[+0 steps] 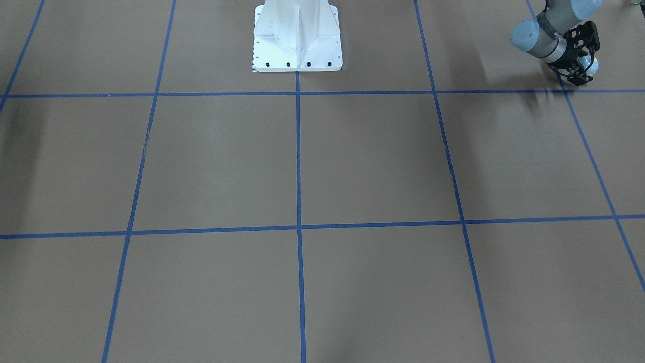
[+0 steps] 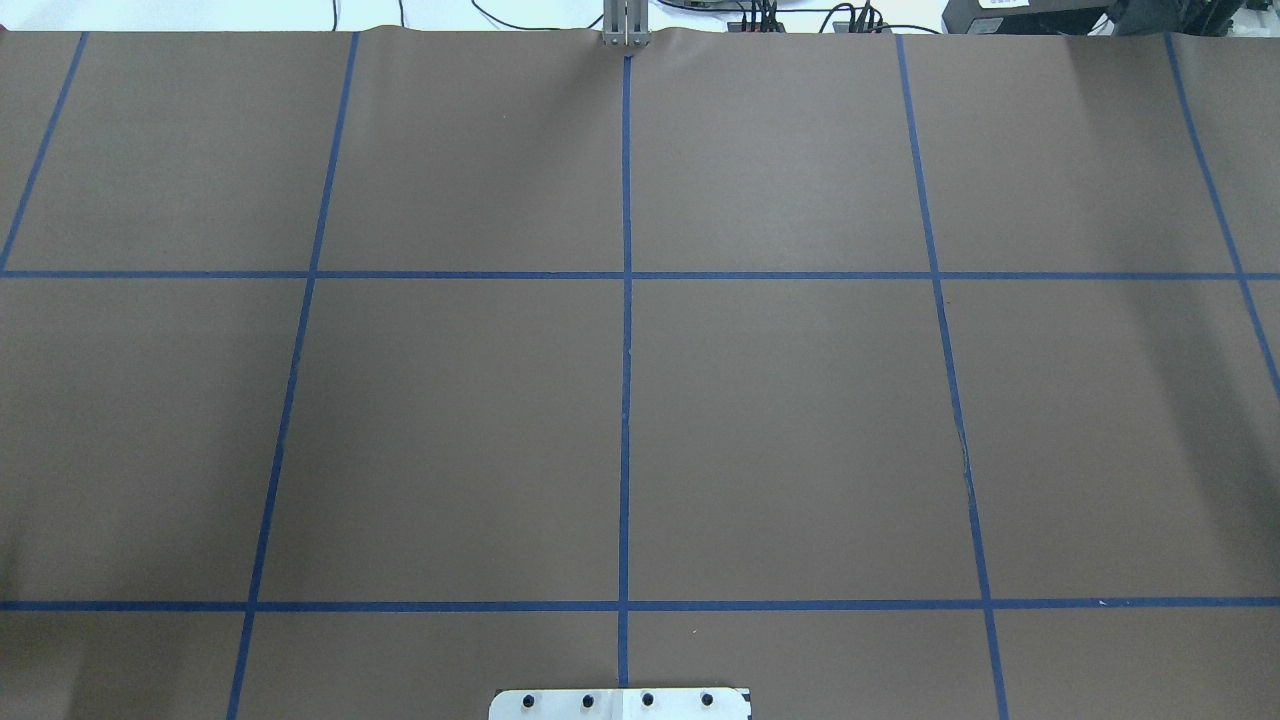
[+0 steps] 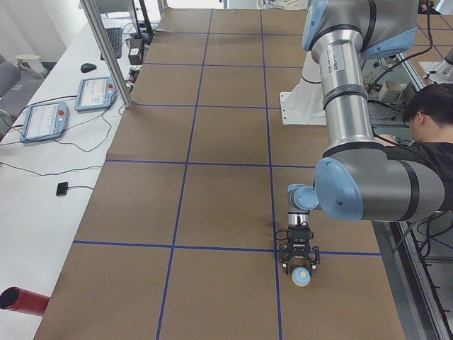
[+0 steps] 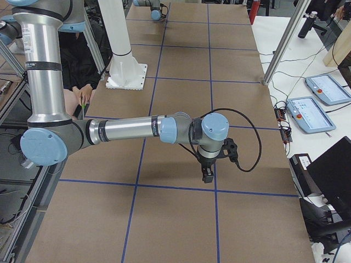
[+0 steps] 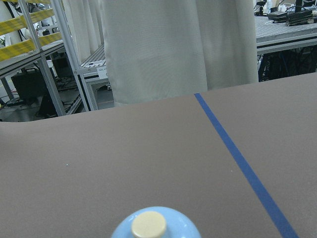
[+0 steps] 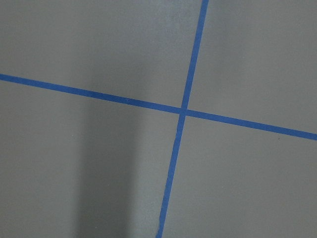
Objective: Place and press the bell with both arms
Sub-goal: 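Grasp the blue service bell with the left gripper and lift it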
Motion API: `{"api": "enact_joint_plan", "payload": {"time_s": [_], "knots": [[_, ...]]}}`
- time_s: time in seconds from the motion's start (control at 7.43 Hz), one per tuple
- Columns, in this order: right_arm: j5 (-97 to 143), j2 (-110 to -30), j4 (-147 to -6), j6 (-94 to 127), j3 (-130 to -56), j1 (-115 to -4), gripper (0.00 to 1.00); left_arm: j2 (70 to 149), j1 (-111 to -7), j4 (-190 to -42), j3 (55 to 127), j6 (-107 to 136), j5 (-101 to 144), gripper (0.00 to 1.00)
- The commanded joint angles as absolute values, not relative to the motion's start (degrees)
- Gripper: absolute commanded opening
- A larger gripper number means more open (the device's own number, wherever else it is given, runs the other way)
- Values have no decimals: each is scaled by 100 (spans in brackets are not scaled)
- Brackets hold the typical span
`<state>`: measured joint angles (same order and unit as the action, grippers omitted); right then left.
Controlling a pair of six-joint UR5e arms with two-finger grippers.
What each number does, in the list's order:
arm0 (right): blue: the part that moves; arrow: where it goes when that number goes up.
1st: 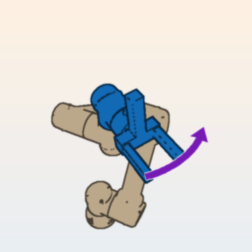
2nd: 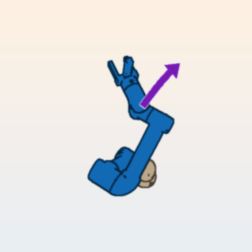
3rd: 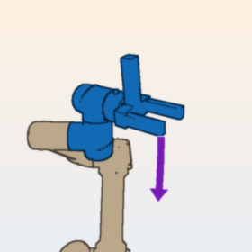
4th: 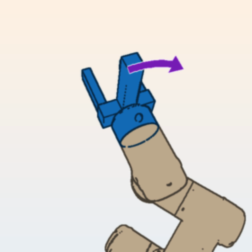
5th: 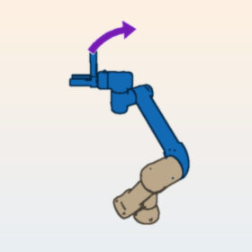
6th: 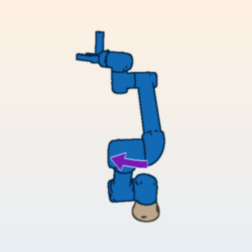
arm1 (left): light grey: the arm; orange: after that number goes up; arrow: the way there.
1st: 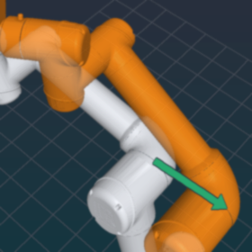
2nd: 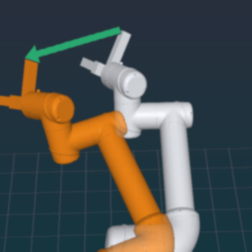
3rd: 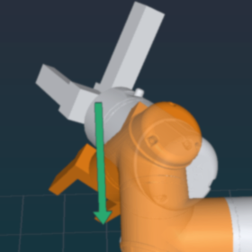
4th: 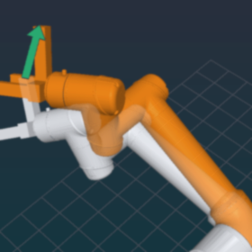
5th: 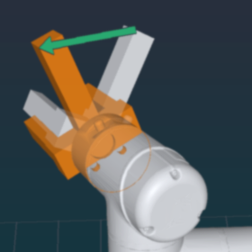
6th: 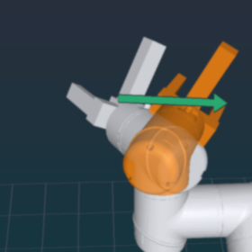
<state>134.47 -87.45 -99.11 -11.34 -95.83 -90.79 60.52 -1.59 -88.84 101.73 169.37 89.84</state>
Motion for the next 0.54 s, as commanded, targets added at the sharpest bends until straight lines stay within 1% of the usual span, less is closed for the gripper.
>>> {"api": "enact_joint_plan", "payload": {"time_s": [0.0,0.13,0.27,0.4], "knots": [[13447,-8745,-9905,-1134,-9589,-9079,99,6003,-211,-8877,10178,16945,8983,29],[13447,-8736,-9905,-1134,-9589,-9079,100,5977,-254,-8877,10195,16937,8982,5],[13447,-8736,-9905,-1134,-9589,-9079,99,5855,-342,-8868,10248,16945,8982,0],[13447,-8745,-9914,-1134,-9589,-9088,100,5810,-369,-8851,10300,16928,8982,0]]}}
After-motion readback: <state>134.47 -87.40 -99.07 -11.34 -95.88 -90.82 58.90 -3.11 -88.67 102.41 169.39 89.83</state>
